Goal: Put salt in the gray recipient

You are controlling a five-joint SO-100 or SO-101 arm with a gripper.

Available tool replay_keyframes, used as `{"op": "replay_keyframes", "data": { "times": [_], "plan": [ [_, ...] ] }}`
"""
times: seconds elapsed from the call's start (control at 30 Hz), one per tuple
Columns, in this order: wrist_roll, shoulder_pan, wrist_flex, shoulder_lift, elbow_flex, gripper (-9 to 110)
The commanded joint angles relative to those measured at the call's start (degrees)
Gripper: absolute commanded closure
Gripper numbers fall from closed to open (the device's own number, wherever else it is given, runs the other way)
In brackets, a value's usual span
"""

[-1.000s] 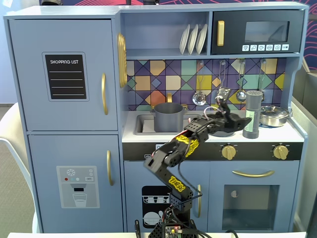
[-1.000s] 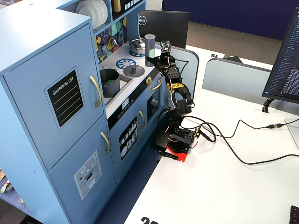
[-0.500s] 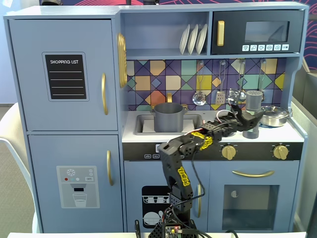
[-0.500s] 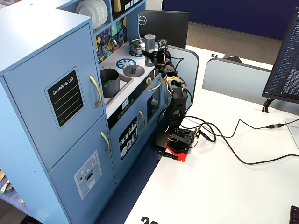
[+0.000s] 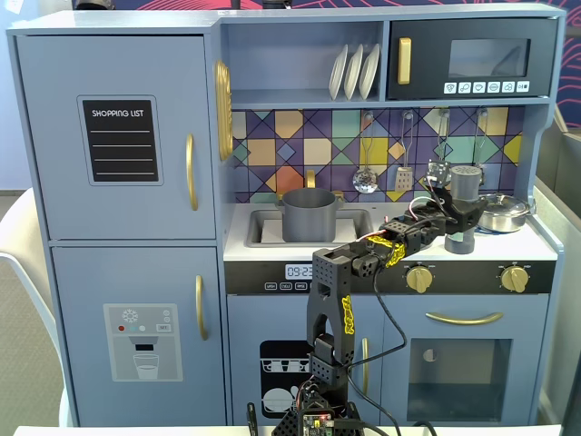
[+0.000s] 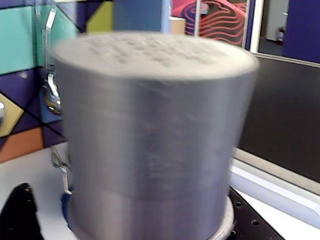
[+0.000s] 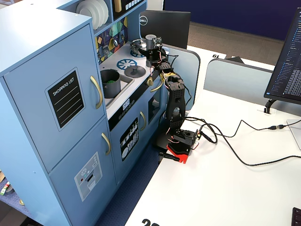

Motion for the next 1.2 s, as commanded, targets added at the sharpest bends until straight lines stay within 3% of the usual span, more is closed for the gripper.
{"op": "replay_keyframes", "data": {
  "times": [0.0,0.07,0.1,0.3,0.43,0.53,0.63,0.77,1.0,1.17],
  "plan": [
    [-0.6,-1.7,0.2,-0.4,-6.4,76],
    [-0.5,-2.4,0.6,-0.2,-6.9,100],
    [1.2,-2.5,-0.1,0.4,-6.9,101],
    [12.0,-3.4,2.5,9.5,-9.2,101],
    [24.9,-6.5,15.2,17.5,-15.2,101],
    [40.1,-10.6,27.4,22.1,-20.6,101],
    [55.8,-16.3,39.5,25.1,-24.5,101],
    [70.7,-27.6,47.0,30.3,-18.8,101],
    [98.7,-46.7,50.8,32.4,-14.5,101],
    [112.6,-56.3,50.8,27.3,-19.0,101]
  ]
}}
